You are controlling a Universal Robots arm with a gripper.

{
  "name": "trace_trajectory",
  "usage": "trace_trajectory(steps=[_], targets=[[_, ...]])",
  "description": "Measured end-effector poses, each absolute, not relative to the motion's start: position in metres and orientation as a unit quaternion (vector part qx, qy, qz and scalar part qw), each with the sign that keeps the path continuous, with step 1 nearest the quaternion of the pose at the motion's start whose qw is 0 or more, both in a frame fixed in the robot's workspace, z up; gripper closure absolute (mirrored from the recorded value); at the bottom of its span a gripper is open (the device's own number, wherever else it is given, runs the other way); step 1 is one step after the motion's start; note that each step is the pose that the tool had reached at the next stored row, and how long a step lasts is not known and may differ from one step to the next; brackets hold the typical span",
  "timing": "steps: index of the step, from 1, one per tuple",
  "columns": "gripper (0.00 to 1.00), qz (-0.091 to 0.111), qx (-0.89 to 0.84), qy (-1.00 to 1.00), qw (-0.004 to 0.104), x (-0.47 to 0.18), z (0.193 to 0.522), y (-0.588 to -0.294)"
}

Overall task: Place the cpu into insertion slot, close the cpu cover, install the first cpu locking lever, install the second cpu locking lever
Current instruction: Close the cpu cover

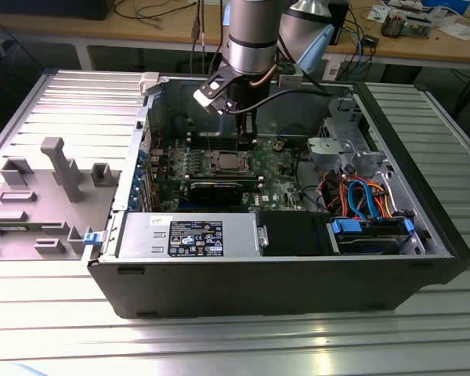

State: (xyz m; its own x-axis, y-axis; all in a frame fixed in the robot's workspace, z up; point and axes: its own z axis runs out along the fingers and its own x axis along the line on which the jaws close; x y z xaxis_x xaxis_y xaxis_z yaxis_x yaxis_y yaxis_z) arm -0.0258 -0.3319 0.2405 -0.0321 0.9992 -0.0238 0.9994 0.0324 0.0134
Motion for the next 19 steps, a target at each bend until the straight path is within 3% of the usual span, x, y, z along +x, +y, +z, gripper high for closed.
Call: trace_trajectory(steps=[19], targets=[[0.89,-0.004,0.696,0.718,0.010,-0.0338,0.2325,-0.3367]])
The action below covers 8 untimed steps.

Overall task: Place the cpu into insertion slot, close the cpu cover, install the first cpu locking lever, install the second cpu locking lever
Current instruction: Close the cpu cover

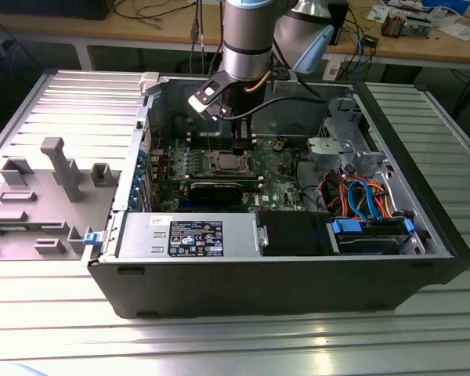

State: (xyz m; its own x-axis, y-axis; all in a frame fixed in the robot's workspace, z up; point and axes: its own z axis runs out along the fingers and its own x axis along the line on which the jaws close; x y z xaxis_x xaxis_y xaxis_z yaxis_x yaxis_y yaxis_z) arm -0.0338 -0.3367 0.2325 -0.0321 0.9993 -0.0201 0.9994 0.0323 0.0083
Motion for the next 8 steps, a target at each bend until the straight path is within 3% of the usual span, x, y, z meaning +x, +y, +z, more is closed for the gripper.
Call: trace_trajectory(steps=[8], targets=[[0.89,-0.004,0.696,0.718,0.010,-0.0360,0.2325,-0.3367]])
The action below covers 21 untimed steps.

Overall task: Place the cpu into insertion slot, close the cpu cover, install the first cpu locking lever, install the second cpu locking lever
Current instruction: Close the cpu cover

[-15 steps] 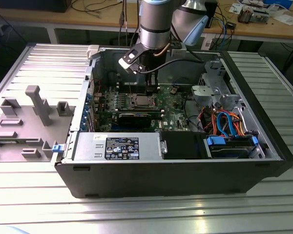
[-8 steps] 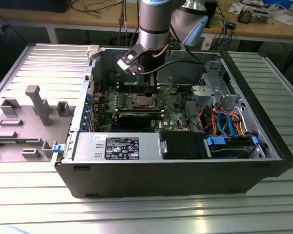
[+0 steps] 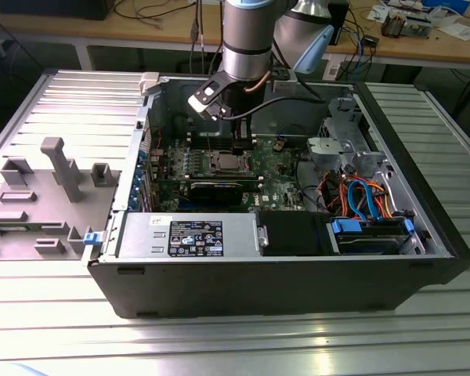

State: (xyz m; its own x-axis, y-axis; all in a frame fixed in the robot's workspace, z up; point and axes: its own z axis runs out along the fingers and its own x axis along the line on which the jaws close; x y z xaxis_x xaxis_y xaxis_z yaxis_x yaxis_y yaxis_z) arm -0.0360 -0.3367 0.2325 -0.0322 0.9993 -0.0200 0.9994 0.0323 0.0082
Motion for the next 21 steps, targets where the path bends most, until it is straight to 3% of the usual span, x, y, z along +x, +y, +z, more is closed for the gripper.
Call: trace_trajectory(steps=[21], targets=[[0.89,-0.004,0.687,0.726,0.010,-0.066,0.223,-0.337]])
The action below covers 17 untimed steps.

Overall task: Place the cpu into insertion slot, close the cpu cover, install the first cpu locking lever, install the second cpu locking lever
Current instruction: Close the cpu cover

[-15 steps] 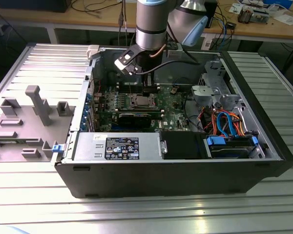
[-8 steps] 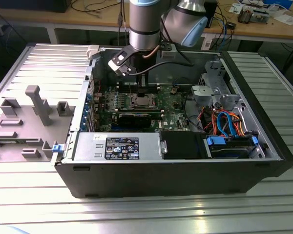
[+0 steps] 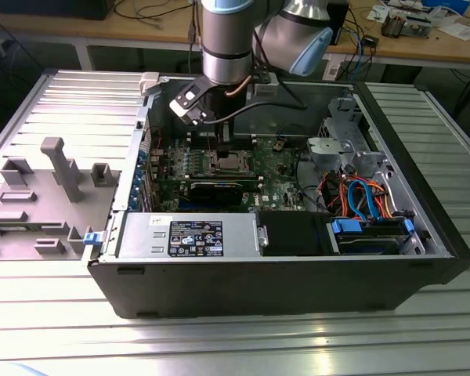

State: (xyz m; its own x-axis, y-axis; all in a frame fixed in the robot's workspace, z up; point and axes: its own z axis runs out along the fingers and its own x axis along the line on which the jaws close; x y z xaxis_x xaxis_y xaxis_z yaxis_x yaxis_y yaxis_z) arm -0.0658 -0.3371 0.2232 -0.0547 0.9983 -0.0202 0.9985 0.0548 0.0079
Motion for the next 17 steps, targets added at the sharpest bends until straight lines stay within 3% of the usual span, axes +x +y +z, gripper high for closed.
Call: trace_trajectory(steps=[17], targets=[[0.89,-0.003,0.672,0.741,0.007,-0.079,0.213,-0.337]])
